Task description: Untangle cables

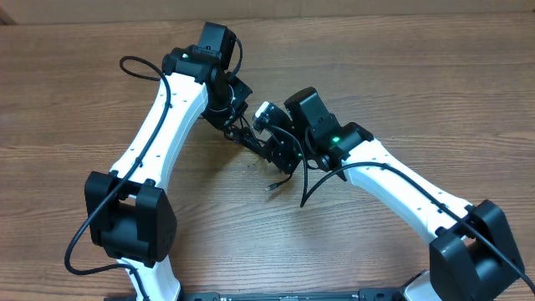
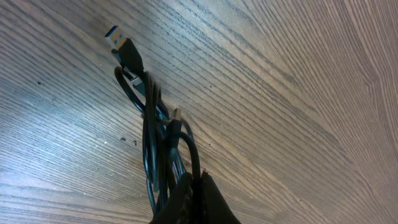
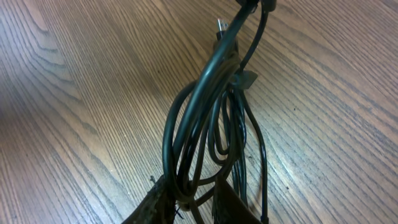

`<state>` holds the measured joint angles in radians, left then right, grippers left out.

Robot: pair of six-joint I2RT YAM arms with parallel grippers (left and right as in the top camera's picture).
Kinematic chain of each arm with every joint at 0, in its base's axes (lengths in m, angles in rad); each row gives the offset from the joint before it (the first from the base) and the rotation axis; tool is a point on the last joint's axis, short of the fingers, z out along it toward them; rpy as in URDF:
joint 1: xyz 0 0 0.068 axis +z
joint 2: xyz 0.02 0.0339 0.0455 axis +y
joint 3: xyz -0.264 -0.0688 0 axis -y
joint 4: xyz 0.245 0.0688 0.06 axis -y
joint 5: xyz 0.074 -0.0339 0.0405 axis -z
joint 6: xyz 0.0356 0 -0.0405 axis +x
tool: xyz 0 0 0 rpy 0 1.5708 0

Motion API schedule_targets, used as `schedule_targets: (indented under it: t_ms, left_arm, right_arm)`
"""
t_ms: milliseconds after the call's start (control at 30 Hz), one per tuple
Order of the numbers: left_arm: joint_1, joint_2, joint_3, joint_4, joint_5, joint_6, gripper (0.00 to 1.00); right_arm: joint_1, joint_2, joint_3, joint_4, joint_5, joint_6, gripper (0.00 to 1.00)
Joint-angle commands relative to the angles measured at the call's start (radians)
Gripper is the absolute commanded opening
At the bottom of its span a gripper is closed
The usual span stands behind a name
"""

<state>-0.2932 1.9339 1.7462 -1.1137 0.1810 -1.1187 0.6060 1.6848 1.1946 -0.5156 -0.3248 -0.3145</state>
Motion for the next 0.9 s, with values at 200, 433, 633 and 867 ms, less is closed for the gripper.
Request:
schedule_targets:
  t_ms: [200,433,633,867]
  left_arm:
    - [-0.002,0.004,-0.010,-0.004,-0.010,0.019,0.04]
    - [-0.002,0.006,-0.010,-0.004,-0.012,0.019,0.04]
    - [-0.005,0.008,-0.010,-0.005,-0.012,0.019,0.05]
    - [-0.009,0.008,-0.010,-0.005,-0.013,0.019,0.05]
  right_arm:
    - [0.003,0.016,0.003,0.013,-0.026,0.003,0.33]
    - [0.003,0.016,0.003,0.023,-0.035,0.003,0.35]
    - [0.003,0.016,0.003,0.051,-0.035,0.003,0.21]
    - [0.003,0.016,0.003,0.053,-0.035,0.004,0.04]
